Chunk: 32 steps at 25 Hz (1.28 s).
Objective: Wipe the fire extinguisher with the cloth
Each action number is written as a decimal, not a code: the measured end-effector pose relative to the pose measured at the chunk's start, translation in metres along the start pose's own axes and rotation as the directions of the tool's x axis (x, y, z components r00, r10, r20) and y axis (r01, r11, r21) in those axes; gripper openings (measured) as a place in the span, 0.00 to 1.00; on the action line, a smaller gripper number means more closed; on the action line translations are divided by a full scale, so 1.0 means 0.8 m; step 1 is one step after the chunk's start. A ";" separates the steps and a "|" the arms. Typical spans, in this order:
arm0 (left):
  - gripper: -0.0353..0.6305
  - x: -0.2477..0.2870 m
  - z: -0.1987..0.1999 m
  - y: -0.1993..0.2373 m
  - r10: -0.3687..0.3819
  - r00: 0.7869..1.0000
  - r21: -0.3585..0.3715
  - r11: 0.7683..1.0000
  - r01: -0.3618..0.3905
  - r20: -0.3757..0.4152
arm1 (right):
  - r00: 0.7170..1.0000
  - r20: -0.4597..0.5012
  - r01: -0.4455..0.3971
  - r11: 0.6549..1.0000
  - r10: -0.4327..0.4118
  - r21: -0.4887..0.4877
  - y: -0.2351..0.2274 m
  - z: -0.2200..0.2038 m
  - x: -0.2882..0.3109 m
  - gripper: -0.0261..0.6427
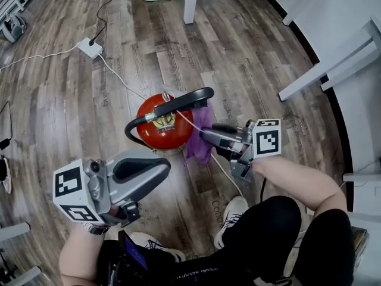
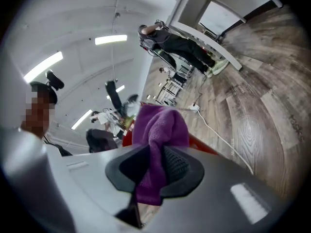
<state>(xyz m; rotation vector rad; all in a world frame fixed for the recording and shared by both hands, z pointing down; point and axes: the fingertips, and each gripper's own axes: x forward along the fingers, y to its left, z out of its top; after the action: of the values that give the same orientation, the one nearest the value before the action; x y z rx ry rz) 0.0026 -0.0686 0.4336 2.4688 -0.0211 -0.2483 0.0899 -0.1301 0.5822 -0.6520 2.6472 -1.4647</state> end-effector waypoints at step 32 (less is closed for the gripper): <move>0.05 -0.009 -0.007 -0.004 0.012 1.000 -0.035 0.999 -0.012 0.005 | 0.909 -0.414 0.020 0.998 -0.042 -0.056 -0.041 -0.104 0.032 0.14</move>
<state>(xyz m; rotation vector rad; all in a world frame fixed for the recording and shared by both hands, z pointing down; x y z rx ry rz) -0.0032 -0.0618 0.4375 2.4321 -0.0332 -0.2484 0.0581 -0.0884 0.6593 -0.4220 3.0041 -1.7189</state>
